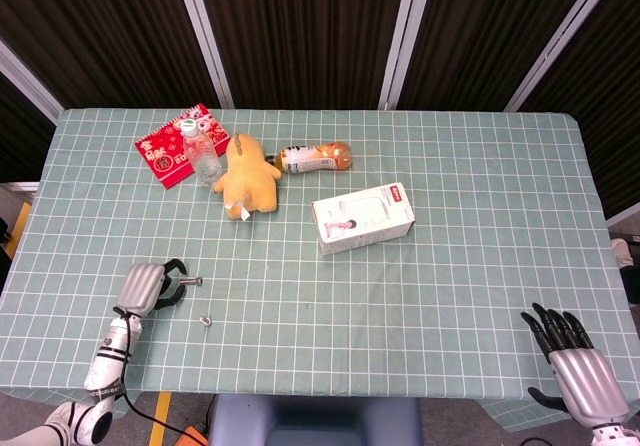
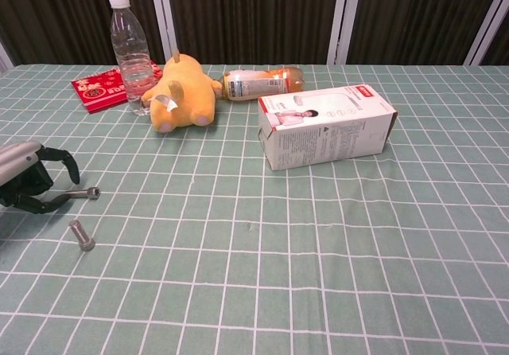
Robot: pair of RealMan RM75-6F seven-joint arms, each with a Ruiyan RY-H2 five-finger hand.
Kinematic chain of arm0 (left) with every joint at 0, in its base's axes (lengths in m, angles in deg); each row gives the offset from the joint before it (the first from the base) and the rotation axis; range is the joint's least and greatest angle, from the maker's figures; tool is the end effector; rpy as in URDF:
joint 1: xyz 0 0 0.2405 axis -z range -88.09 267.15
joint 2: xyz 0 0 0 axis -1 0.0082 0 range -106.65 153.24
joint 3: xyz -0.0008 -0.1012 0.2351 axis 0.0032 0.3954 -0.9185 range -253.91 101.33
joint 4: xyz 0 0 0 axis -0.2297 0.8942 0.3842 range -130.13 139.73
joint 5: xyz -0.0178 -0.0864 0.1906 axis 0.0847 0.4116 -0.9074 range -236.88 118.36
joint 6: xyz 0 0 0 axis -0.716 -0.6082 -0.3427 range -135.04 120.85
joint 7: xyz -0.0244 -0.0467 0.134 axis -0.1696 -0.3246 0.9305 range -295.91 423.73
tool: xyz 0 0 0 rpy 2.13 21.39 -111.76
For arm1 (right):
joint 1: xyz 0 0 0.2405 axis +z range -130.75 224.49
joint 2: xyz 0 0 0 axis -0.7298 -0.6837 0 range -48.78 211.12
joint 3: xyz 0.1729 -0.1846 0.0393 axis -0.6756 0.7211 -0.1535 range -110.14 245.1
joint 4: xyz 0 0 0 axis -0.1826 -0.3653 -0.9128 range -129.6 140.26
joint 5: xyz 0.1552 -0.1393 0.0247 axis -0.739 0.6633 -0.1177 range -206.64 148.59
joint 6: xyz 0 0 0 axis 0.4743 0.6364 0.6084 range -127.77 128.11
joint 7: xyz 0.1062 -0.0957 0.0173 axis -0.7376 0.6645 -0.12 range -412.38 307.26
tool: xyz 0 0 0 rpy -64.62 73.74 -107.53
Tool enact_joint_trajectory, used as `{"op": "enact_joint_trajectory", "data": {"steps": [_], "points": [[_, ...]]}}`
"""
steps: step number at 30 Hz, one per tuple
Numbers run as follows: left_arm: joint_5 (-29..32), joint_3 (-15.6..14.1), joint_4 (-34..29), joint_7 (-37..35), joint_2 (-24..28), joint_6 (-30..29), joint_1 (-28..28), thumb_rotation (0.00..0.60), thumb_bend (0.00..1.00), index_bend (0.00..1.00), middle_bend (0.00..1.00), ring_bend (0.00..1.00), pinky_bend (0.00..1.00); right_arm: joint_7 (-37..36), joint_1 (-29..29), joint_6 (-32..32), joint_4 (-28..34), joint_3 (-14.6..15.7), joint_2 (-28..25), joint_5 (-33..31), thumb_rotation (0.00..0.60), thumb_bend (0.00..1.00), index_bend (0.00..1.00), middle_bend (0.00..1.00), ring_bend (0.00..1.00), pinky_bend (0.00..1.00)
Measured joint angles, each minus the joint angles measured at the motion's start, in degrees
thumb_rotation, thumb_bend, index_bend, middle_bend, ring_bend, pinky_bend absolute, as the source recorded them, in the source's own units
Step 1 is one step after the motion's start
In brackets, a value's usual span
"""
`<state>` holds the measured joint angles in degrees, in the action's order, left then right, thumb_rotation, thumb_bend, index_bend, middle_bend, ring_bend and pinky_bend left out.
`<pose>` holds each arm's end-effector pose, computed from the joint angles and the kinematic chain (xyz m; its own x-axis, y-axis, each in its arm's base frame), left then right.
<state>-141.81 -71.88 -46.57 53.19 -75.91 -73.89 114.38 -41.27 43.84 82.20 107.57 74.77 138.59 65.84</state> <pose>-0.3019 0.3008 -0.0138 0.3366 0.1671 0.9267 0.9353 -0.1735 -0.3085 -0.2986 -0.0971 0.1448 0.5051 -0.2710 0.8194 -0.8586 -0.0620 0.5088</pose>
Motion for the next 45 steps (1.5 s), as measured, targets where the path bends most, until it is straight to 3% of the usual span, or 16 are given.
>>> {"op": "enact_joint_trajectory", "data": {"steps": [26,45], "points": [[0.15,0.04,4.59,-0.01,-2.35,-0.06,0.29,0.600,0.39,0.56,1.00,1.00,1.00,-0.20,0.15,0.05,0.01,-0.11,-0.03,-0.32,0.600,0.16,0.00,0.00,0.00,0.00],[-1.56,-0.10,-1.78,1.83,0.54,-3.69,-0.04,0.600,0.39,0.57,1.00,1.00,1.00,-0.22,0.09,0.23,0.08,0.05,-0.13,-0.08,0.600,0.16,0.00,0.00,0.00,0.00]]}}
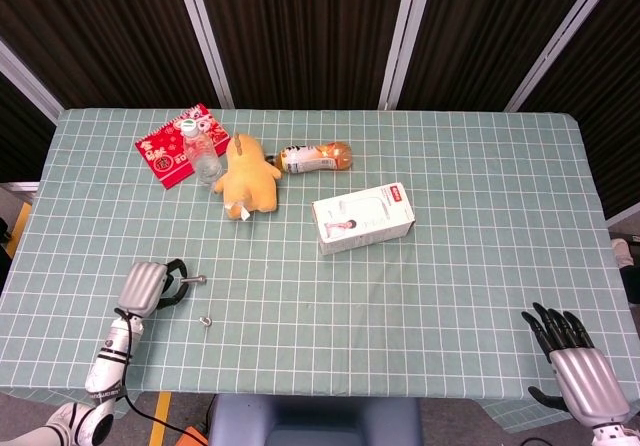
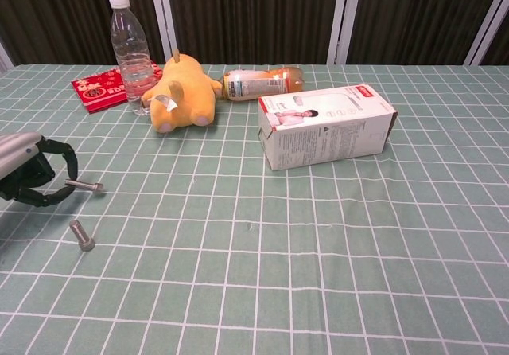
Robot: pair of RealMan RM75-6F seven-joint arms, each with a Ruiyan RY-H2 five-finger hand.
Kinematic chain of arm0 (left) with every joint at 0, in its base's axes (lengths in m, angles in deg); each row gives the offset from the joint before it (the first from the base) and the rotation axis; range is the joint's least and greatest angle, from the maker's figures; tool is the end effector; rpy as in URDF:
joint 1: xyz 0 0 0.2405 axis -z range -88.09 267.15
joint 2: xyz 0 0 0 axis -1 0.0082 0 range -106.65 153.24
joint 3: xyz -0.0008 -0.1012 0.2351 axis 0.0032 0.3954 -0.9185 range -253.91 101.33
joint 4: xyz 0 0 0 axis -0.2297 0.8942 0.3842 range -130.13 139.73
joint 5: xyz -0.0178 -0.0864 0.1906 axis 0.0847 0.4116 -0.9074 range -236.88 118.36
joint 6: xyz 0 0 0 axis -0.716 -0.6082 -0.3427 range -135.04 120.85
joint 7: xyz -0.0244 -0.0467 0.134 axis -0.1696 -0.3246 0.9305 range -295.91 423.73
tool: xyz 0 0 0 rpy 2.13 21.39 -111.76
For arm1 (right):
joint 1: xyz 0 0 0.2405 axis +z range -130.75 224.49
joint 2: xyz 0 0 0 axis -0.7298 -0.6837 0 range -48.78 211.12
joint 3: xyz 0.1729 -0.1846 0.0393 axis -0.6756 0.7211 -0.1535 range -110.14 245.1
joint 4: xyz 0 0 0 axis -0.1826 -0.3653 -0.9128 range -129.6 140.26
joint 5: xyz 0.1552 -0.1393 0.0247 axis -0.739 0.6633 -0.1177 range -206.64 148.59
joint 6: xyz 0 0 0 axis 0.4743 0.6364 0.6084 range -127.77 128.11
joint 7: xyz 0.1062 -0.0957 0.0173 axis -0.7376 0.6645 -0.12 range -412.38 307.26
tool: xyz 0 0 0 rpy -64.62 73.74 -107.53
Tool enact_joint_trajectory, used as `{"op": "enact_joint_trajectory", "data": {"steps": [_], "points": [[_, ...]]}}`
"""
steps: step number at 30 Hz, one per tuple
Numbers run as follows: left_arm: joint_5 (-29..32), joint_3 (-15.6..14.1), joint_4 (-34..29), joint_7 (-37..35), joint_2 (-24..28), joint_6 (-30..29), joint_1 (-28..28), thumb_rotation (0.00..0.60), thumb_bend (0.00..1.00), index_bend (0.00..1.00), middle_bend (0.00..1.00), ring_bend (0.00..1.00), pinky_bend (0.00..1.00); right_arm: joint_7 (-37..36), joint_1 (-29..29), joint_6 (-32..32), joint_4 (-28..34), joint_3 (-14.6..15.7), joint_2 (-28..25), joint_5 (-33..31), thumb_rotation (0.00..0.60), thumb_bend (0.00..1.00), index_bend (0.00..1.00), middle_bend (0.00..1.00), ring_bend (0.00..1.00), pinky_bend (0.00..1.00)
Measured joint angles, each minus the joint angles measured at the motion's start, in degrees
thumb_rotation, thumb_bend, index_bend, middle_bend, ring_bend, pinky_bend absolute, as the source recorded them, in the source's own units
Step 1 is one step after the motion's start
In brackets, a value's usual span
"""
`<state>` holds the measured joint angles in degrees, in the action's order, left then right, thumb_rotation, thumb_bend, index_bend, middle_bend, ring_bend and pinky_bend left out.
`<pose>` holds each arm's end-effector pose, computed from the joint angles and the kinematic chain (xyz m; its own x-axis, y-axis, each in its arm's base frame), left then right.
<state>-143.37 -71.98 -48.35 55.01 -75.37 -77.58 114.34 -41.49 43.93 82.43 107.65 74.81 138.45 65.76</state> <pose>-0.2902 0.2989 -0.0084 0.3497 0.1104 0.9303 0.9216 -0.2192 -0.3204 -0.2984 -0.0976 0.1459 0.5031 -0.2677 0.8217 -0.8599 -0.0600 0.5069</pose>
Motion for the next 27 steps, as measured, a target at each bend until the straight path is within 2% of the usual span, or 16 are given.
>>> {"op": "enact_joint_trajectory", "data": {"steps": [9,19,27], "points": [[-0.24,-0.09,-2.95,2.52,1.35,0.35,0.49,0.600,0.39,0.57,1.00,1.00,1.00,0.09,0.13,-0.28,-0.08,-0.14,0.04,-0.42,0.600,0.16,0.00,0.00,0.00,0.00],[-0.31,-0.56,-9.20,7.81,4.01,0.83,0.67,0.600,0.39,0.57,1.00,1.00,1.00,0.13,0.15,-0.26,0.02,-0.12,0.01,-0.40,0.600,0.16,0.00,0.00,0.00,0.00],[-0.18,-0.89,-11.13,11.05,4.83,1.82,1.05,0.600,0.39,0.58,1.00,1.00,1.00,-0.19,0.11,-0.05,0.02,-0.10,-0.19,-0.26,0.600,0.16,0.00,0.00,0.00,0.00]]}}
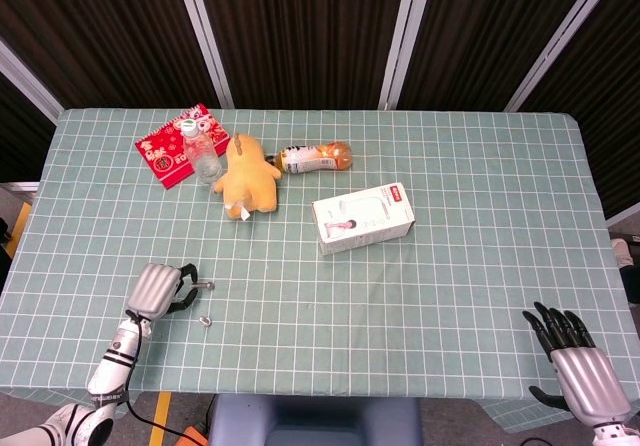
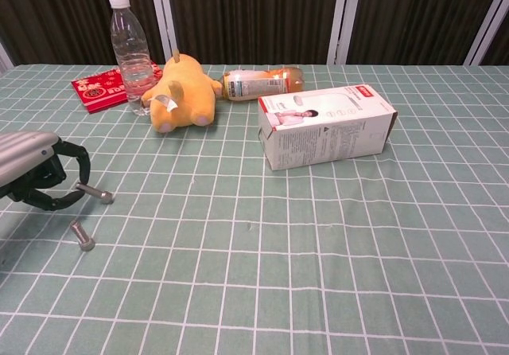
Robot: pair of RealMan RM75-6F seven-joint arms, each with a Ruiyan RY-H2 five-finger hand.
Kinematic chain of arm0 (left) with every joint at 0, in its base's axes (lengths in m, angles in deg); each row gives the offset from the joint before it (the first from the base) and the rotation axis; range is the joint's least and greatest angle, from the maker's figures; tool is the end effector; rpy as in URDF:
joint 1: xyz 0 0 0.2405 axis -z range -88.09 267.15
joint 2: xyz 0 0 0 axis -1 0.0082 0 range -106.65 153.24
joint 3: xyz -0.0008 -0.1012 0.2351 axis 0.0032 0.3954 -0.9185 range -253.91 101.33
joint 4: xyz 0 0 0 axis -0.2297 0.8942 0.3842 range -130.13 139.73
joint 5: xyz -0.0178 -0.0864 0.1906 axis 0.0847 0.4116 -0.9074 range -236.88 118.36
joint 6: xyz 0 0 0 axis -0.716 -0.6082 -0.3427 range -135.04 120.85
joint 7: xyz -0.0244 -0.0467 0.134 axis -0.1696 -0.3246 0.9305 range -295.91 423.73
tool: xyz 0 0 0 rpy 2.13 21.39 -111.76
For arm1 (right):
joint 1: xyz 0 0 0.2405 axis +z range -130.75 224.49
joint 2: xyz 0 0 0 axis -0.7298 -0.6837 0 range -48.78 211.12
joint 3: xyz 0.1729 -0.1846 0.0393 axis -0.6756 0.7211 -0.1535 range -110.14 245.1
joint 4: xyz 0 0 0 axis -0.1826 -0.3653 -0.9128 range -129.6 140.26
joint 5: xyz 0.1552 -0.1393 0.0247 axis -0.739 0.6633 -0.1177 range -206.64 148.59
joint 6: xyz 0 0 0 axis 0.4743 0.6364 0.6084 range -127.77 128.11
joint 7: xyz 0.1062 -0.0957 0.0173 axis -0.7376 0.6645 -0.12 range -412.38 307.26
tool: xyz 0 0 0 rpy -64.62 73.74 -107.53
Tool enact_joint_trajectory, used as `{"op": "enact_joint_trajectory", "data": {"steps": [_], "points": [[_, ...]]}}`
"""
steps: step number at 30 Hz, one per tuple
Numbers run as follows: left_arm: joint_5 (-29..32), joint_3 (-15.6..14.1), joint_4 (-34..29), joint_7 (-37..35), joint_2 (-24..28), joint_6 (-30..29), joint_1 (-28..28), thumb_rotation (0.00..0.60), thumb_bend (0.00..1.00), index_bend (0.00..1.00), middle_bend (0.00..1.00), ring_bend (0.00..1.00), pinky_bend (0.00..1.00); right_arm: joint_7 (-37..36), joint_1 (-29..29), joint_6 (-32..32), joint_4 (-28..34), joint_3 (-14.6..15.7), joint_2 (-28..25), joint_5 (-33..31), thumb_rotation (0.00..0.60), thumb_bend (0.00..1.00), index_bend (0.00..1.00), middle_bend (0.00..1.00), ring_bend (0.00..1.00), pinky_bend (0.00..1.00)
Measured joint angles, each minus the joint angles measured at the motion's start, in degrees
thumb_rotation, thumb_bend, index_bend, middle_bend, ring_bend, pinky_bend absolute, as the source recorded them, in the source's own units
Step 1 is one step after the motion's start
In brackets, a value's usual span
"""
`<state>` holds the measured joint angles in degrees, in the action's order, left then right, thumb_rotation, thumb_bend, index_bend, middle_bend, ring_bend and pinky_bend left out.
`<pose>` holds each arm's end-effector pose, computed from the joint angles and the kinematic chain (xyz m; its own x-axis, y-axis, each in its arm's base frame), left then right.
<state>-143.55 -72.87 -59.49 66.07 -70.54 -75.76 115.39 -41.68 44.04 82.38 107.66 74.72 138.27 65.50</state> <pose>-0.2653 0.2919 -0.0068 0.4492 0.1321 0.8836 0.8688 -0.2951 -0.3976 -0.2990 -0.0985 0.1471 0.5028 -0.2672 0.8221 -0.8598 -0.0566 0.5075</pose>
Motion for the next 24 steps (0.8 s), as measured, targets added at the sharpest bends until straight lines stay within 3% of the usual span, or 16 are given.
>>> {"op": "enact_joint_trajectory", "data": {"steps": [24], "points": [[1.09,0.03,-6.21,8.85,2.01,2.52,1.64,0.600,0.39,0.57,1.00,1.00,1.00,-0.78,0.03,0.25,0.13,-0.09,-0.53,0.00,0.600,0.16,0.00,0.00,0.00,0.00]]}}
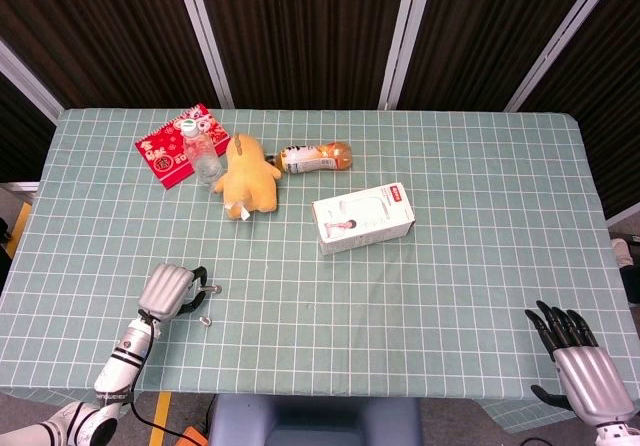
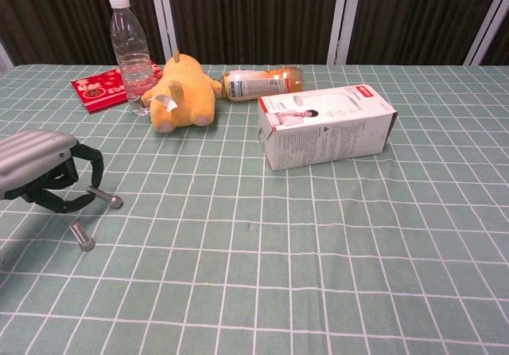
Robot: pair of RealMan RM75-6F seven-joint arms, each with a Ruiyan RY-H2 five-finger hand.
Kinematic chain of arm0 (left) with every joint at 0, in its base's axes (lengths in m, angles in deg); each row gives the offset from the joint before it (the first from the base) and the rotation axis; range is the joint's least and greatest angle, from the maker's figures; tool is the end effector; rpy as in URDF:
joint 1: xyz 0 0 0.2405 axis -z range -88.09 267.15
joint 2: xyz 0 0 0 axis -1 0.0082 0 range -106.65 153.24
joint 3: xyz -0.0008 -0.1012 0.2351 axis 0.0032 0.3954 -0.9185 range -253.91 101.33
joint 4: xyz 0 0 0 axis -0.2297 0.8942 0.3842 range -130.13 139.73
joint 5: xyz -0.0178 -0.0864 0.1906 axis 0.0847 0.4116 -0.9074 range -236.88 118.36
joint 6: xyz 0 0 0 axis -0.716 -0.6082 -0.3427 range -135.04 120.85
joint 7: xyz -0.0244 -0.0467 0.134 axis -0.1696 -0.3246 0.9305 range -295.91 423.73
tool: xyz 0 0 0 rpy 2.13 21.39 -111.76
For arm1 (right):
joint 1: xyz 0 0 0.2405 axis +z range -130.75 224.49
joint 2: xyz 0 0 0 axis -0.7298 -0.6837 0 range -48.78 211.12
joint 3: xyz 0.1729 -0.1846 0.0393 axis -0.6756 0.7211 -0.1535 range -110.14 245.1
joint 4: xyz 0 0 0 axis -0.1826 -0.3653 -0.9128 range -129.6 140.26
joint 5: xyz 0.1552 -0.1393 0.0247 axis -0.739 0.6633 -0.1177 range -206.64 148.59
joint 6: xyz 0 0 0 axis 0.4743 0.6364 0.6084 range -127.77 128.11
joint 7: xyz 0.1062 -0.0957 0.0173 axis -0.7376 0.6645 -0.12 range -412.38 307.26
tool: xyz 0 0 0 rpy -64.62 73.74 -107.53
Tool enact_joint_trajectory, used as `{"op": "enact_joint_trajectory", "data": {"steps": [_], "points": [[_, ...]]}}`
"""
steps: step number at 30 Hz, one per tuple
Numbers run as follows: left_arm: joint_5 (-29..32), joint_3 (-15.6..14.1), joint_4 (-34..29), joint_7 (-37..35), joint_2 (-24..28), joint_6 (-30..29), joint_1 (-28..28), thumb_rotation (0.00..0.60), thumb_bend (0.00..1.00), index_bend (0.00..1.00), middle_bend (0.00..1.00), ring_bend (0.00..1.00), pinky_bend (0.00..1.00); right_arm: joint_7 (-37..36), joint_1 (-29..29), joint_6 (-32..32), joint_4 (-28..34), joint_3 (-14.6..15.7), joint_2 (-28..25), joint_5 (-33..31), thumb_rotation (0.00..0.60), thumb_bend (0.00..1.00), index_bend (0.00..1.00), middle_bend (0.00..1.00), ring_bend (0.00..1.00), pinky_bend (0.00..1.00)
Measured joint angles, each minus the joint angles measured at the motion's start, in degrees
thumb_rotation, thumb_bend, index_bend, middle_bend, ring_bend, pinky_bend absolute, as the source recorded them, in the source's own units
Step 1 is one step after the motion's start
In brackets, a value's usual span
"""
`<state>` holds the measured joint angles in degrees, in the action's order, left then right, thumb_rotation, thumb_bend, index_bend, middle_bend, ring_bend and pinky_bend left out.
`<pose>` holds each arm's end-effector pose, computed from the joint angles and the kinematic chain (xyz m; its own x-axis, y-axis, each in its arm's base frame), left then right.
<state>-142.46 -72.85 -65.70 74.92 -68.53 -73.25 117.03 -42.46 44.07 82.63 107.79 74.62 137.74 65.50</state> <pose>-0.2454 0.2917 -0.0102 0.5315 0.1381 0.8357 0.8163 -0.3469 -0.4618 -0.2990 -0.0993 0.1504 0.4976 -0.2621 0.8268 -0.8629 -0.0527 0.5026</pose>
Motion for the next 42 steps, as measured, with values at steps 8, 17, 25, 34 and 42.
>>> {"op": "enact_joint_trajectory", "data": {"steps": [8,17,25,34,42], "points": [[0.51,0.24,-1.04,1.54,0.23,0.53,0.49,0.600,0.39,0.56,1.00,1.00,1.00,-0.16,0.02,0.02,0.07,-0.02,-0.13,0.00,0.600,0.16,0.00,0.00,0.00,0.00],[0.33,0.29,-2.53,4.44,0.38,1.01,1.41,0.600,0.38,0.57,1.00,1.00,1.00,-0.30,0.00,0.09,0.15,-0.02,-0.25,0.05,0.600,0.16,0.00,0.00,0.00,0.00],[0.78,0.43,-4.81,9.07,1.26,1.68,2.21,0.600,0.39,0.56,1.00,1.00,1.00,-0.49,-0.05,0.26,0.22,0.02,-0.40,0.24,0.600,0.16,0.00,0.00,0.00,0.00],[3.27,0.67,-8.53,17.13,2.36,3.44,3.18,0.600,0.39,0.55,1.00,1.00,1.00,-0.65,-0.09,0.40,0.24,0.04,-0.53,0.38,0.600,0.16,0.00,0.00,0.00,0.00],[5.70,0.88,-12.03,22.88,2.89,4.00,3.86,0.600,0.39,0.51,1.00,1.00,1.00,-0.91,-0.13,0.53,0.29,0.10,-0.74,0.59,0.600,0.16,0.00,0.00,0.00,0.00]]}}
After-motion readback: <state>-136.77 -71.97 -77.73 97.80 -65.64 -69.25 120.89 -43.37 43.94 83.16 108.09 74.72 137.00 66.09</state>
